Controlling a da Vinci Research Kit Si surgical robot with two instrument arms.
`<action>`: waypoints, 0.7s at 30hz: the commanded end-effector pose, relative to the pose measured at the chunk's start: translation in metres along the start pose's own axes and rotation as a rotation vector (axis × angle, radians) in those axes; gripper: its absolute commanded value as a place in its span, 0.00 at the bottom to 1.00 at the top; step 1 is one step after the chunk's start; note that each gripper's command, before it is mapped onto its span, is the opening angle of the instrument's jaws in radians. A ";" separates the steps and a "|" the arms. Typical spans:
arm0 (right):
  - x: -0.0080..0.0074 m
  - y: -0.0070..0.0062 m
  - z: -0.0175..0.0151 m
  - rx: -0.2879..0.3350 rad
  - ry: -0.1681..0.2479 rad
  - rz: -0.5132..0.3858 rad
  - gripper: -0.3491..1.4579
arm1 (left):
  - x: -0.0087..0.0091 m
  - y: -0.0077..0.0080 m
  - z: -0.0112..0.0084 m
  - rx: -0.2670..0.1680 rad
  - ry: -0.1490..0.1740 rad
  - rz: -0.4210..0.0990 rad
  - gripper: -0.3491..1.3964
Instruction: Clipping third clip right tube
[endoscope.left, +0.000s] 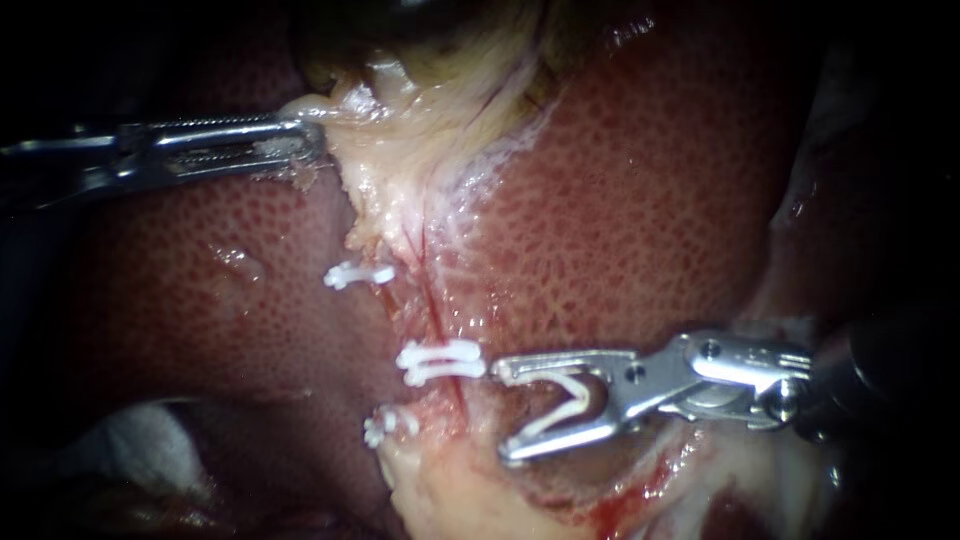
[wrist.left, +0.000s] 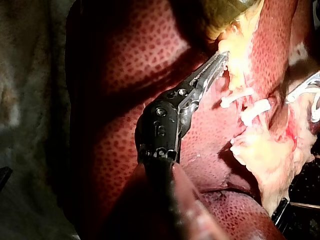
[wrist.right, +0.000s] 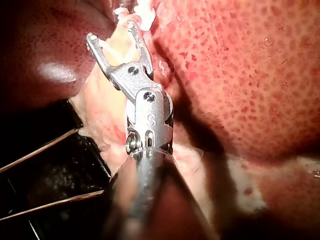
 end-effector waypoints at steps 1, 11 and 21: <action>0.0000 0.0003 0.0001 -0.009 0.001 0.001 0.47 | 0.0000 0.0000 0.0000 0.000 0.000 0.000 0.00; 0.0004 0.0037 0.0013 -0.066 0.009 0.010 0.47 | -0.0001 0.0004 0.0002 0.004 0.001 0.000 0.00; 0.0011 0.0075 0.0025 -0.104 0.016 0.022 0.47 | -0.0002 0.0006 0.0003 0.007 0.002 0.001 0.00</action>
